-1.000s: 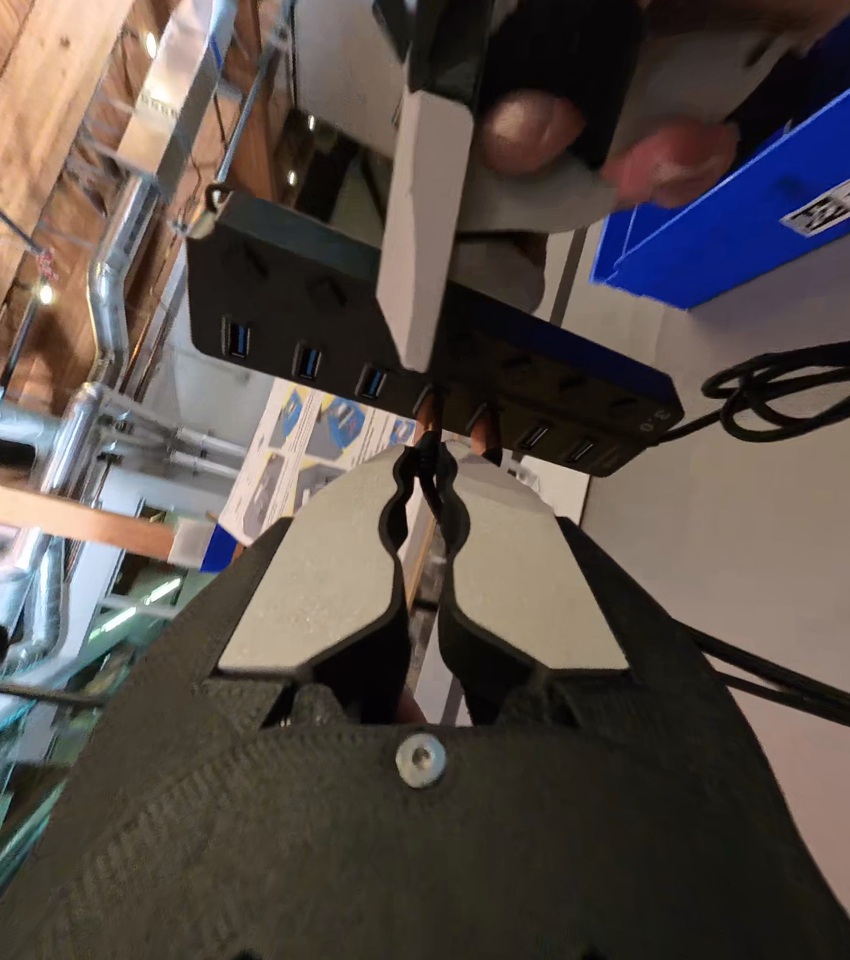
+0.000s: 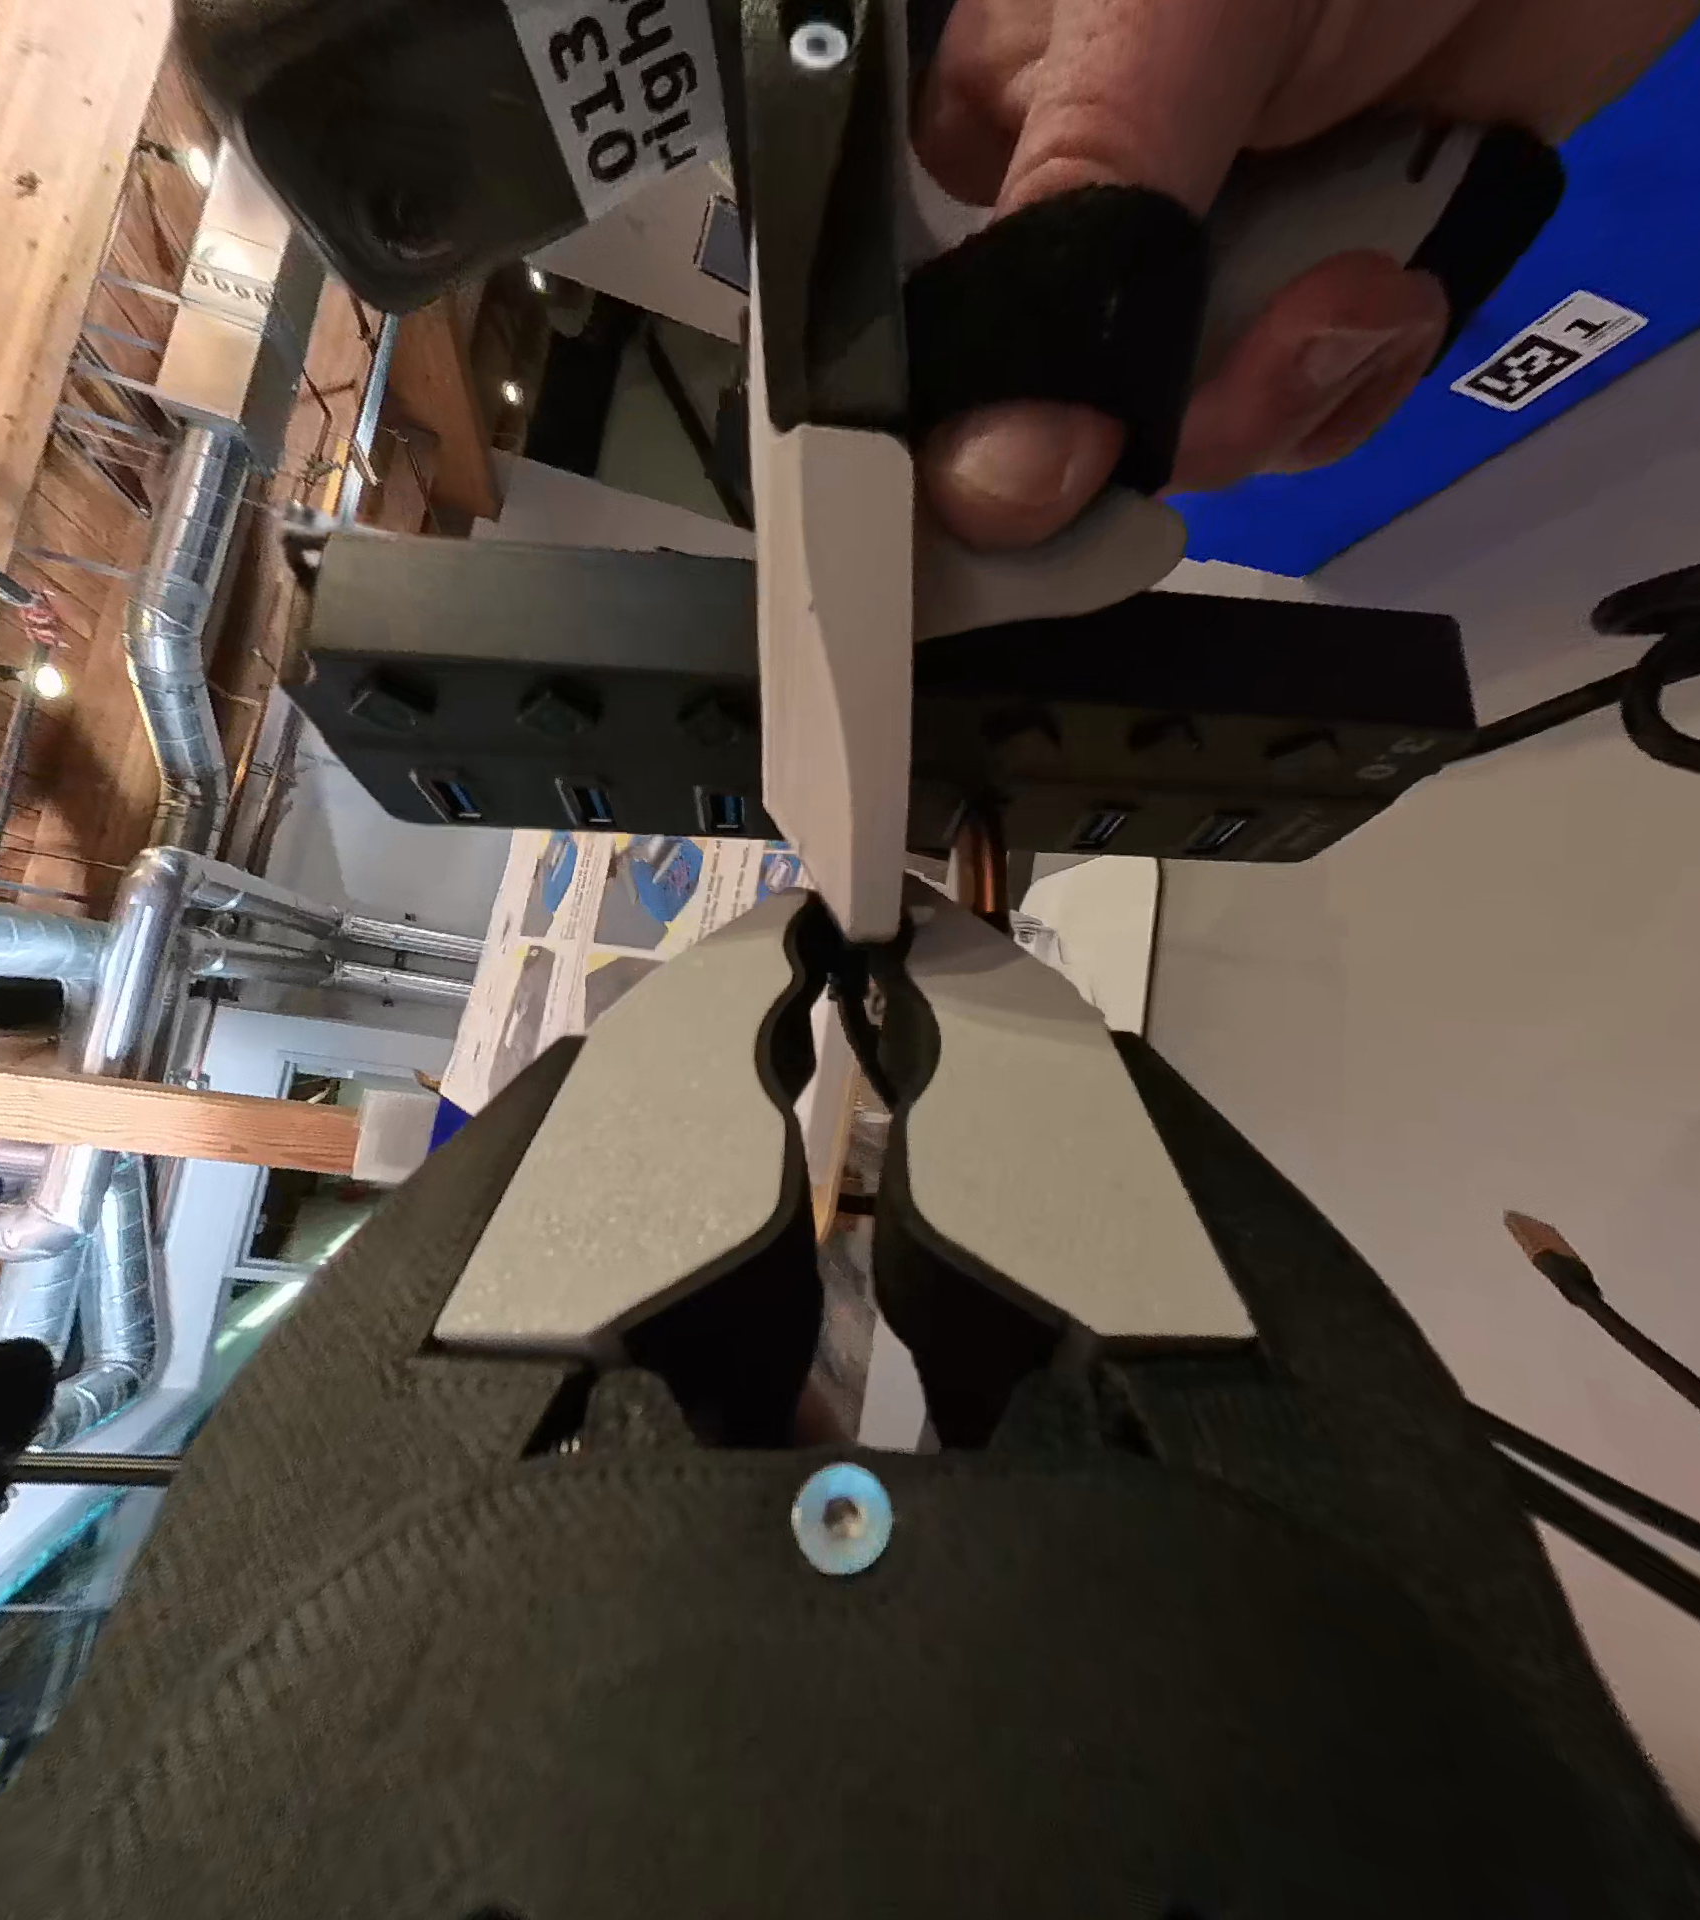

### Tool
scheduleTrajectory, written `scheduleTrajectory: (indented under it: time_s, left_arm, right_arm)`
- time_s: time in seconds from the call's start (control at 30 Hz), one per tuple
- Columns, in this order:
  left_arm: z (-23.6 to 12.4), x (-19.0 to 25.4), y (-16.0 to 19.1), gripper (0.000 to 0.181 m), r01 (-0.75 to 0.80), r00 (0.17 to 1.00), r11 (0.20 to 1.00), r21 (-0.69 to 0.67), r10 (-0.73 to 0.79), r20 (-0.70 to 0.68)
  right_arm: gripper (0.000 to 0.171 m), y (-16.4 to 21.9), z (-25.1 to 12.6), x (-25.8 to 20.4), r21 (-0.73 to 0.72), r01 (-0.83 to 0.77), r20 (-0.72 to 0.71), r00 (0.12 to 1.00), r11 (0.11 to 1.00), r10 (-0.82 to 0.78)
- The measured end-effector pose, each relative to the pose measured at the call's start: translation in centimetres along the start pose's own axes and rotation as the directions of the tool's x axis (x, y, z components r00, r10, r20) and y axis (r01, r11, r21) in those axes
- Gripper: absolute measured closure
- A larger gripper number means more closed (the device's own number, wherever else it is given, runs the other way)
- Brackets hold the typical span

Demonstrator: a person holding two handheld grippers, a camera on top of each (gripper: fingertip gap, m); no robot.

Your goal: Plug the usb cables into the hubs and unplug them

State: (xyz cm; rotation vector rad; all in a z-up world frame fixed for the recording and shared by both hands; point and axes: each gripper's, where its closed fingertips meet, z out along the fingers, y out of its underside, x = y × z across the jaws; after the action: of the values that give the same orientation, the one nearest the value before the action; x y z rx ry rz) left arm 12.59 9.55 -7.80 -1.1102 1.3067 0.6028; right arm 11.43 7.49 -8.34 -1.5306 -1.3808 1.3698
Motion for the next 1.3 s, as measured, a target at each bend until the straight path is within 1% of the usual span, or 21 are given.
scheduleTrajectory:
  time_s: [0.1,0.13,0.17,0.2,0.23,0.3,0.37,0.47,0.57,0.77,1.03,1.13,1.3]
  left_arm:
    - [0.0,-0.2,0.0,0.173,0.021,1.0,1.0,-0.008,-0.021,-0.009]
    - [-0.1,-0.4,0.5,0.173,0.017,1.0,0.999,-0.045,-0.017,0.001]
    - [-0.4,-1.5,1.8,0.173,0.023,0.999,0.996,-0.09,-0.02,0.043]
    - [-1.1,-2.8,3.0,0.173,0.067,0.996,0.993,-0.092,-0.061,0.066]
    - [-1.8,-3.7,3.4,0.174,0.111,0.993,0.991,-0.072,-0.107,0.051]
    - [-2.9,-6.0,2.8,0.174,0.097,0.992,0.993,-0.068,-0.091,0.093]
    - [-3.1,-6.6,1.4,0.174,0.145,0.986,0.989,-0.025,-0.142,0.09]
    - [-2.6,-5.7,2.3,0.174,0.114,0.991,0.992,-0.058,-0.109,0.08]
    - [-2.4,-5.2,2.5,0.174,0.166,0.985,0.985,-0.045,-0.163,0.057]
    - [-2.0,-5.0,3.6,0.174,0.198,0.979,0.977,-0.079,-0.194,0.057]
    - [-0.1,-2.1,5.0,0.174,0.202,0.979,0.968,-0.151,-0.203,0.008]
    - [0.6,-1.1,5.4,0.174,0.236,0.971,0.957,-0.171,-0.241,-0.01]
    - [2.0,1.5,6.5,0.174,0.226,0.969,0.947,-0.23,-0.244,-0.051]
  right_arm:
    - [0.107,-0.3,-0.1,0.0,0.006,-0.011,-0.008,1.0,1.0,0.011]
    - [0.107,-0.5,-0.5,0.6,0.022,-0.02,-0.05,0.999,1.0,0.021]
    - [0.107,-0.8,-1.8,1.5,0.05,-0.033,-0.084,0.996,0.998,0.037]
    - [0.107,-1.4,-3.5,2.2,0.099,-0.06,-0.086,0.994,0.993,0.068]
    - [0.107,-1.9,-5.2,2.5,0.137,-0.069,-0.084,0.993,0.988,0.081]
    - [0.107,-2.8,-7.0,2.6,0.15,-0.042,-0.126,0.99,0.988,0.061]
    - [0.107,-3.6,-7.1,2.1,0.147,-0.018,-0.137,0.99,0.989,0.038]
    - [0.107,-3.0,-6.6,2.5,0.121,-0.017,-0.16,0.987,0.992,0.037]
    - [0.107,-2.6,-6.2,2.8,0.116,-0.033,-0.162,0.986,0.993,0.051]
    - [0.107,-2.5,-6.3,3.0,0.122,-0.029,-0.167,0.985,0.992,0.049]
    - [0.106,-2.8,-6.8,3.1,0.126,-0.012,-0.185,0.982,0.992,0.036]
    - [0.107,-2.9,-6.9,3.1,0.129,-0.009,-0.186,0.982,0.992,0.033]
    - [0.106,-2.8,-6.9,3.1,0.126,-0.005,-0.19,0.981,0.992,0.029]
